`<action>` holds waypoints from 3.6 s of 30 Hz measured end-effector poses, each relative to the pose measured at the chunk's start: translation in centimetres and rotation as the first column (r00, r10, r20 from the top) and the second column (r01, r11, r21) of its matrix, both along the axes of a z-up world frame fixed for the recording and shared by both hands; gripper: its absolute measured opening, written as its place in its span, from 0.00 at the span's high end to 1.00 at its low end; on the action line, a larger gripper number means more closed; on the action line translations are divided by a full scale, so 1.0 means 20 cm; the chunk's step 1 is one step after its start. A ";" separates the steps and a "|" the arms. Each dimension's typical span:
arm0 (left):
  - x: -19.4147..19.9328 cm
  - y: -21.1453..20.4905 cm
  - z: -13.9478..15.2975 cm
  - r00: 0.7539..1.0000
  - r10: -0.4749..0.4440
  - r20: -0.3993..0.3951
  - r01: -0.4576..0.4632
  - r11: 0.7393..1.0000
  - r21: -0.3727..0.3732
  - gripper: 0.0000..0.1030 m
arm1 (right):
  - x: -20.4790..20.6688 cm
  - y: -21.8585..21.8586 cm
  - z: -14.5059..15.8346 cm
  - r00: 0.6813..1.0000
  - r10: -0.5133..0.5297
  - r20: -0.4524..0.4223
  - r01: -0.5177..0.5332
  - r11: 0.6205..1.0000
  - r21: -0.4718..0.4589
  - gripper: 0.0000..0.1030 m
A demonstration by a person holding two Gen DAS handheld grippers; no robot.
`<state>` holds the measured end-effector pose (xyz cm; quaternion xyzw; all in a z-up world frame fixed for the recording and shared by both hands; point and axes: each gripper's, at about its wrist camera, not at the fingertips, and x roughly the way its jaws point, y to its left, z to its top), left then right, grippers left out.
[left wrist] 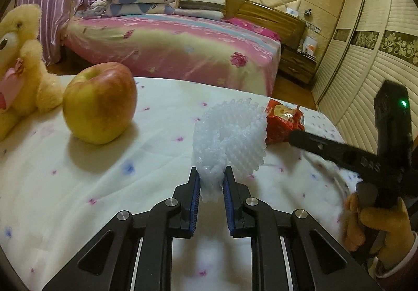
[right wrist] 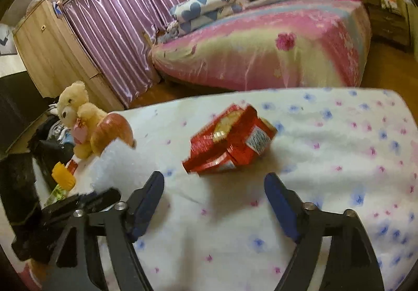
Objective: Collect trash
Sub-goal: 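Grasp the white foam net sleeve with the left gripper while the right grasps the red snack bag, then carry the foam sleeve and red snack bag over the bin with both grippers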
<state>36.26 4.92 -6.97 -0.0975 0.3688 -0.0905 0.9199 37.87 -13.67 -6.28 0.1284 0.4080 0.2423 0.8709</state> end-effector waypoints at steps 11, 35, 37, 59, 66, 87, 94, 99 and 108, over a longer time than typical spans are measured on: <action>-0.02 0.01 -0.01 1.000 0.003 -0.027 -0.004 1.000 -0.031 0.85 | 0.13 0.02 -0.07 0.990 -0.111 -0.082 0.115 0.992 0.056 0.37; -0.32 -0.18 0.06 0.997 -0.072 -0.014 0.070 0.994 -0.084 0.85 | -0.50 -0.25 0.07 0.989 -0.145 -0.020 0.146 0.987 0.074 0.51; -0.36 -0.22 0.07 0.996 -0.088 -0.015 0.086 0.993 -0.087 0.85 | -0.57 -0.29 0.07 0.987 -0.159 -0.013 0.159 0.985 0.066 0.51; -0.56 -0.56 0.12 0.974 -0.222 -0.033 0.220 0.974 -0.046 0.85 | -0.99 -0.62 0.07 0.955 -0.297 0.009 0.296 0.953 0.059 0.51; -0.57 -0.67 0.14 0.967 -0.254 -0.032 0.253 0.967 -0.025 0.85 | -1.04 -0.70 0.08 0.944 -0.331 0.021 0.329 0.943 0.058 0.51; -0.57 -1.01 0.18 0.932 -0.362 -0.023 0.362 0.932 0.014 0.85 | -1.18 -1.02 0.10 0.890 -0.455 0.035 0.454 0.890 0.035 0.51; -0.56 -1.10 0.18 0.923 -0.383 -0.029 0.384 0.923 0.026 0.85 | -1.20 -1.11 0.09 0.873 -0.487 0.035 0.486 0.874 0.028 0.51; -0.55 -1.16 0.18 0.917 -0.398 -0.031 0.399 0.916 0.037 0.85 | -1.20 -1.16 0.09 0.863 -0.503 0.037 0.503 0.864 0.014 0.51; -0.51 -1.28 0.18 0.906 -0.421 -0.035 0.423 0.905 0.051 0.84 | -1.18 -1.25 0.07 0.858 -0.514 0.029 0.514 0.857 -0.019 0.51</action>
